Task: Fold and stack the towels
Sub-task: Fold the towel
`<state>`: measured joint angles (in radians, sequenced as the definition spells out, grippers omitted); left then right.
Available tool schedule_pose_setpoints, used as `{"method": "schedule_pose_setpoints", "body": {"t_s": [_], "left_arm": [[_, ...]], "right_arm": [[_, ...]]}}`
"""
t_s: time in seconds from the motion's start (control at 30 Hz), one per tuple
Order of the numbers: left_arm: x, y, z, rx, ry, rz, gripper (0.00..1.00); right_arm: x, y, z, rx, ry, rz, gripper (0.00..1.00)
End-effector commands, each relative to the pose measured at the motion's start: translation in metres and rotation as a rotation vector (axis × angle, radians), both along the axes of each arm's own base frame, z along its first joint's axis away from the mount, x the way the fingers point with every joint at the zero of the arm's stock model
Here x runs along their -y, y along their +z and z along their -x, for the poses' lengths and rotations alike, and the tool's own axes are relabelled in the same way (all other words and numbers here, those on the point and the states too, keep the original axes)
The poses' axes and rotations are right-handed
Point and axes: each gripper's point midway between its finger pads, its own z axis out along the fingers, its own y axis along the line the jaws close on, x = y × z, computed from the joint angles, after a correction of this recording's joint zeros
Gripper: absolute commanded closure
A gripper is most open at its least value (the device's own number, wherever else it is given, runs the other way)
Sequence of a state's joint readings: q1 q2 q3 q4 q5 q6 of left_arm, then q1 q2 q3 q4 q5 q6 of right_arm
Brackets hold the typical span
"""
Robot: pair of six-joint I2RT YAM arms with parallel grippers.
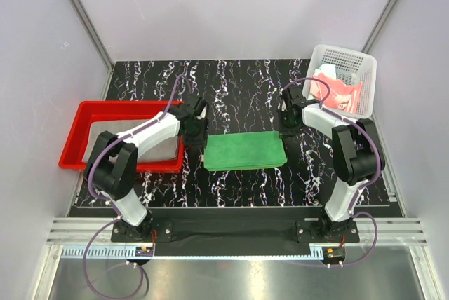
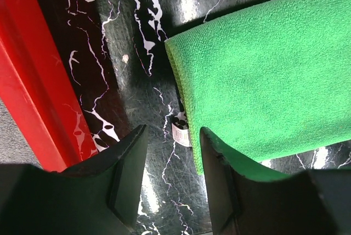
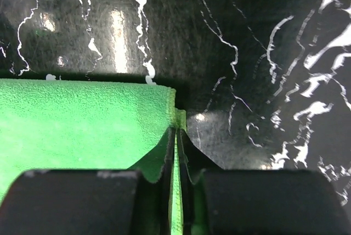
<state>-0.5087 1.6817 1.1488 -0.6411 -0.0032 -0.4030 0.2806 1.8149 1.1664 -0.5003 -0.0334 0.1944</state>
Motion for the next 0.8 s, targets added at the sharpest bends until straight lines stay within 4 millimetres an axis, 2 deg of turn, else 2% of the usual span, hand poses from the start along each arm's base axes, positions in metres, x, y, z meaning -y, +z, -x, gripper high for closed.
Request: {"method": "schedule_pose_setpoints", "body": {"t_s": [0.0,0.1,0.13,0.2,0.23,0.3,0.33,0.43,0.5,0.63,0.77], "left_arm": [[0.011,0.017,-0.013,0.045,0.007,0.078,0.52],[0.023,0.014,-0.008,0.02,-0.022,0.142,0.52],[0.026,0.011,-0.006,0.007,-0.025,0.158,0.52],[0.028,0.007,-0.007,0.0,-0.019,0.166,0.52],[0.029,0.003,-0.004,-0.017,-0.01,0.172,0.52],[0.031,-0.001,-0.006,-0.017,0.007,0.181,0.5],[0.031,-0.006,-0.006,-0.029,0.012,0.181,0.5],[0.027,-0.015,-0.008,-0.04,0.034,0.145,0.5],[0.022,-0.02,-0.008,-0.043,0.05,0.122,0.5],[0.023,-0.025,-0.002,-0.063,0.07,0.134,0.5],[0.023,-0.031,0.001,-0.063,0.077,0.143,0.49]], "right_arm": [[0.005,0.038,-0.013,0.082,-0.02,0.01,0.89],[-0.005,0.058,-0.001,0.092,-0.02,-0.072,0.89],[-0.011,0.056,0.009,0.068,-0.009,-0.112,0.89],[-0.024,0.065,0.014,0.09,0.0,-0.195,0.89],[-0.036,0.059,0.028,0.056,0.03,-0.277,0.89],[-0.052,0.064,0.028,0.078,0.015,-0.39,0.89],[-0.059,0.063,0.035,0.05,0.022,-0.439,0.9],[-0.064,0.038,0.059,-0.028,0.003,-0.495,0.9],[-0.066,0.03,0.062,-0.025,0.003,-0.514,0.9],[-0.062,0.003,0.087,-0.097,-0.016,-0.518,0.91],[-0.062,-0.003,0.092,-0.103,-0.035,-0.528,0.92]]}}
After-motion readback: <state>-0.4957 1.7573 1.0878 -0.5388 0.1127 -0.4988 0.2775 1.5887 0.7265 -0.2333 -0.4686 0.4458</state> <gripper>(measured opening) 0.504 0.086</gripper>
